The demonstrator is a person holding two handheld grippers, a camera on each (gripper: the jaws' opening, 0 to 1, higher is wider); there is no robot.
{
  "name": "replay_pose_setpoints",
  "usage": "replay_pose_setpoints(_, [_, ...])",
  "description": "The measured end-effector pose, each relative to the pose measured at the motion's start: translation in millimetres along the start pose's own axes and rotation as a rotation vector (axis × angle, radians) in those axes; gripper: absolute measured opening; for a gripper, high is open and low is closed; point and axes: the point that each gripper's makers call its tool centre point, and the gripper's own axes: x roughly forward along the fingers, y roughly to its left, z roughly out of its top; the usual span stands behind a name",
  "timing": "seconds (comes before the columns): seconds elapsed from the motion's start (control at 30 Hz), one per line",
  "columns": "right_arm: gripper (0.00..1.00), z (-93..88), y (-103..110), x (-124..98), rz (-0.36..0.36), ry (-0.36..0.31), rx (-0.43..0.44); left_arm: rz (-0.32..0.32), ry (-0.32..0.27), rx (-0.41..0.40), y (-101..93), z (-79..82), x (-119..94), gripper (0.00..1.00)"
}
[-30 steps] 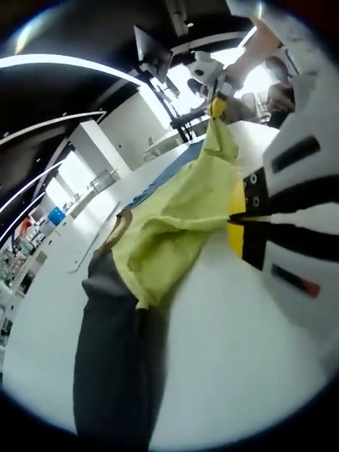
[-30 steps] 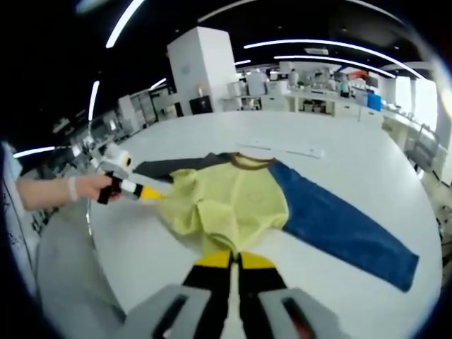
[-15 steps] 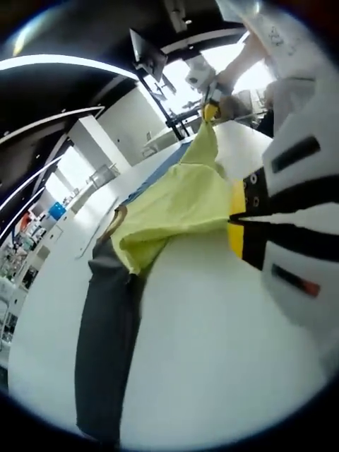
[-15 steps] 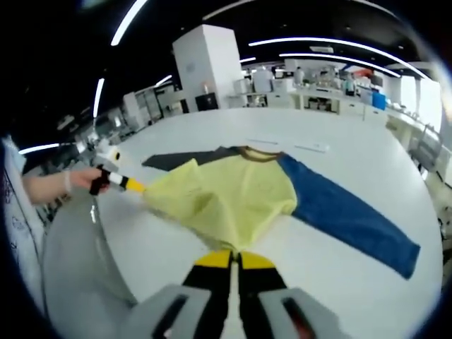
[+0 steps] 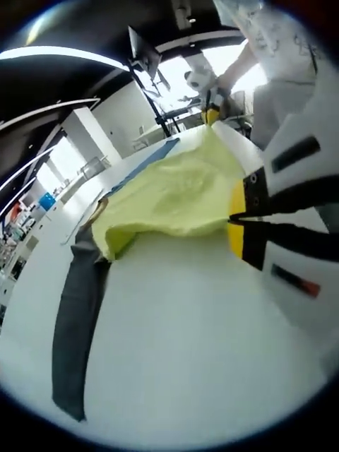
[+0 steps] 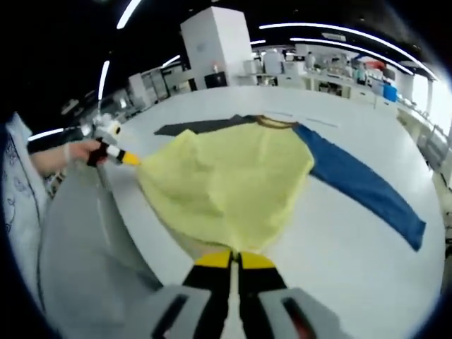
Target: Fold the garment on the visible template until the final outline fits inside the template.
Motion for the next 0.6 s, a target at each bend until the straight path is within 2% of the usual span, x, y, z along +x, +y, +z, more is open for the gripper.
replay_pose_setpoints(0.03, [0.0,-7.4,0.5,1.0,-0.012,0.025,-0.03,0.015,0.014,-0.002,3.8,-4.7,-1.6,0.0])
replay_pose_setpoints(0.1, [0.0,-14.3,2.6,3.1,-0.015,0.039,-0.036,0.015,0.025,-0.004,4.4,-9.5,-2.7,0.0])
replay_pose_setpoints(0.23, [0.0,-21.5,-2.5,5.1,-0.021,0.042,-0.005,0.01,0.038,-0.014,0.3,-15.7,-3.1,0.0])
replay_pose_setpoints(0.37, [0.0,-25.0,-8.0,5.5,-0.025,0.036,0.041,0.02,0.073,-0.027,5.4,-24.7,-0.2,0.0])
replay_pose_setpoints(0.6, [0.0,-28.3,-9.6,5.1,-0.028,0.044,0.038,0.035,0.084,-0.025,11.2,-28.0,2.9,0.0])
